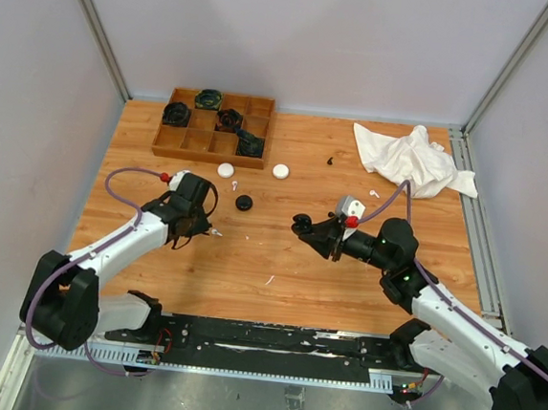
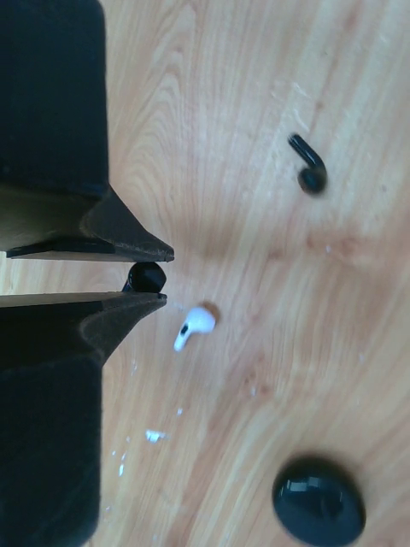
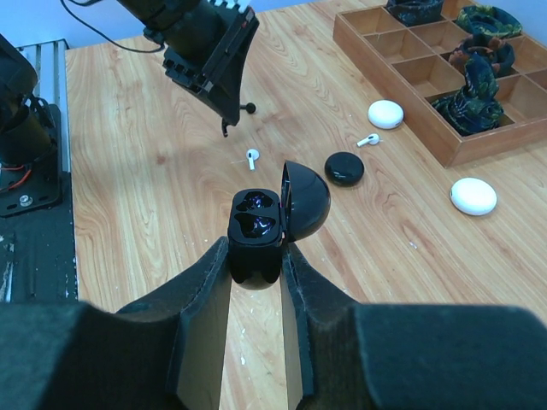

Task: Insert the wireless bluetooth earbuds into the charging case
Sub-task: Pick up the earbud from the center of the board.

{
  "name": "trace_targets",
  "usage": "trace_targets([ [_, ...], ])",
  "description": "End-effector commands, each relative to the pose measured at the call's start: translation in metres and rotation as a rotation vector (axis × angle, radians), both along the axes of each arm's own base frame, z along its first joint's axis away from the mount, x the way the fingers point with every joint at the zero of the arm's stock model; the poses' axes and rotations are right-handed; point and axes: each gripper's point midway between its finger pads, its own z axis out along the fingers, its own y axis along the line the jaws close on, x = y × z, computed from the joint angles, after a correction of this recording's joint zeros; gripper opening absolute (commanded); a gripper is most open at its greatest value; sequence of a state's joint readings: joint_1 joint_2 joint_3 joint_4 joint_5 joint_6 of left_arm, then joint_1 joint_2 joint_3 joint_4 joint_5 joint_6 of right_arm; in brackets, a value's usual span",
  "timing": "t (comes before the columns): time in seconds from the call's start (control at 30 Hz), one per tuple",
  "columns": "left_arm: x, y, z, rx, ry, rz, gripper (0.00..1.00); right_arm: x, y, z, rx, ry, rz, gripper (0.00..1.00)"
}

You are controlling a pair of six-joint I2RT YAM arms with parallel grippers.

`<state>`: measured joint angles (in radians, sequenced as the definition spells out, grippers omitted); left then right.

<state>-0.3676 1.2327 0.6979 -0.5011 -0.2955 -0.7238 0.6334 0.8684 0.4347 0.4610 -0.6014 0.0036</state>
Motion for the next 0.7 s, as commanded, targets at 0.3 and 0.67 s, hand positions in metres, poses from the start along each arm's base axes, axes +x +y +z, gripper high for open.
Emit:
trace_targets([
  [0.3,0.045,-0.068,0.095,0.076,-0.473,-0.305,0.09,0.010,0.014,-0.013,0.045,-0.038,0.004,0.01],
  [0.67,0.046,-0.129,0.175,0.111,-0.797,-0.546,0.11,0.031,0.020,-0.001,0.102,-0.065,-0.053,0.01],
])
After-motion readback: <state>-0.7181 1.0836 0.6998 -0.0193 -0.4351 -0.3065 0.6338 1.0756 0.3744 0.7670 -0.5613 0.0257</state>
